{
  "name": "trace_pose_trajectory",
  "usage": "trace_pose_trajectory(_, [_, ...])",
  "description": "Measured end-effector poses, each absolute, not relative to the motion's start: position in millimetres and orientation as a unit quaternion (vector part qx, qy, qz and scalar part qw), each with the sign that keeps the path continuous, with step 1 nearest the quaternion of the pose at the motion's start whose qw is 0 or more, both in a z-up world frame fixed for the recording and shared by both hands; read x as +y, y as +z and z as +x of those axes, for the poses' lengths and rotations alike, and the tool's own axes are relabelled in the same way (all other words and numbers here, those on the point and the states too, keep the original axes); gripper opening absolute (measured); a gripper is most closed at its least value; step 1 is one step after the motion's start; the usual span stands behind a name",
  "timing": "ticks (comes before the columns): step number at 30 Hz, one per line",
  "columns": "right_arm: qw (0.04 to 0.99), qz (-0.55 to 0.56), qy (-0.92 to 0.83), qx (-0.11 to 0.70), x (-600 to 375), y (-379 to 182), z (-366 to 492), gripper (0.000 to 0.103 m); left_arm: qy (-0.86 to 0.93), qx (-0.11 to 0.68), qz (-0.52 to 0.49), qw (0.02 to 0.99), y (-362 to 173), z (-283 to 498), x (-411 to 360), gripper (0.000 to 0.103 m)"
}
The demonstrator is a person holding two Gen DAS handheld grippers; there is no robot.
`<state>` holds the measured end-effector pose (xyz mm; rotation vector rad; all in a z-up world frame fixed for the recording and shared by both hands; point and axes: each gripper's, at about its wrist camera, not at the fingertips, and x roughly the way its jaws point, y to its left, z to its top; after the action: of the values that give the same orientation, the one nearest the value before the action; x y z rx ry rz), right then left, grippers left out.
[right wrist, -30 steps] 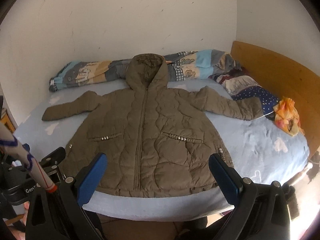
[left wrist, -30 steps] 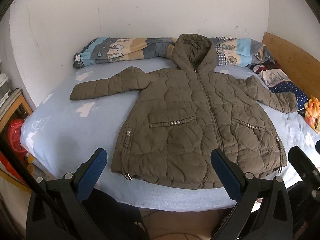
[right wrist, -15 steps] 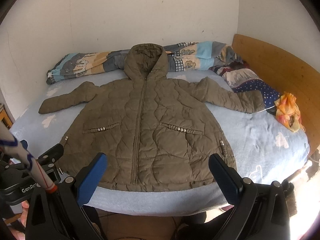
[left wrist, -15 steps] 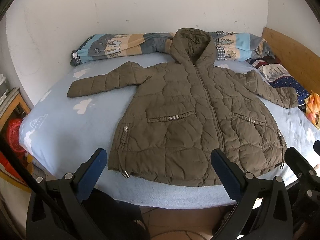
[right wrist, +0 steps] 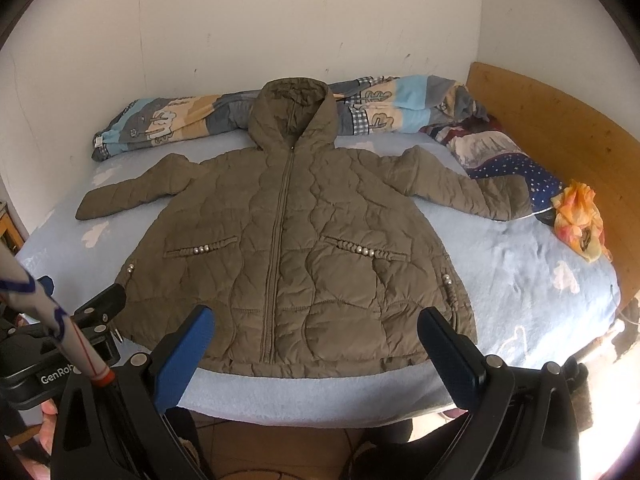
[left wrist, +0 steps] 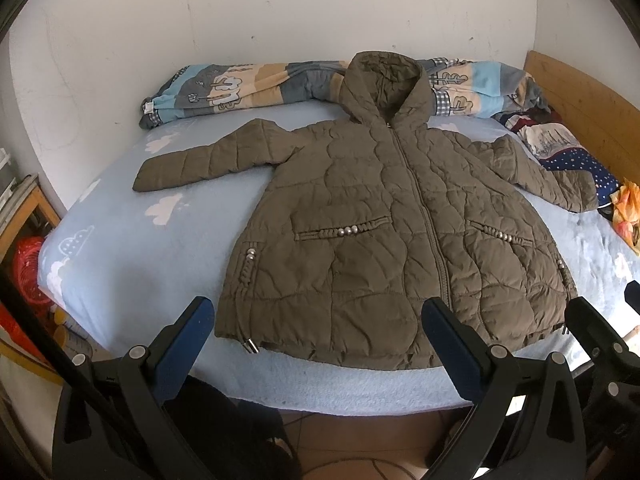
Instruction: Fold large clothes
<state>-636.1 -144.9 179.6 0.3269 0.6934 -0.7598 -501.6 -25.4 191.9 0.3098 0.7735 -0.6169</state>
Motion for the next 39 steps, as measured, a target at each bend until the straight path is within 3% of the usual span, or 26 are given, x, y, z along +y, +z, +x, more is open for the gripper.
trace_pose_trajectory(19, [0.851,0.175,-0.360,0.339,-172,170,-632,0.103,-0.290,0.353,0.173,0.873,186,-478,-43,0.103])
trace_pose_trajectory(28, [0.816,0.279,-0.398,0.313,-283,168,-648,0.103,-0.303,0.343,0.173,0.872,195,-380,-132,0.103])
trace_pose_trajectory(35, [0.760,0.350,-0.502,0.221,-429,162,-702,0.103,-0.233,0.356,0.171,0.889,145,-303,-198,0.103])
trace_pose_trajectory(37, [0.745,0.376,-0.511,0.203,-472,153,-716,0.100,-0.236,0.407,0.154,0.869,132,-285,-201,0.103])
trace_pose_trajectory(39, [0.731,0.403,-0.520,0.180,-526,137,-736,0.089,-0.247,0.424,0.132,0.861,126,-277,-200,0.103])
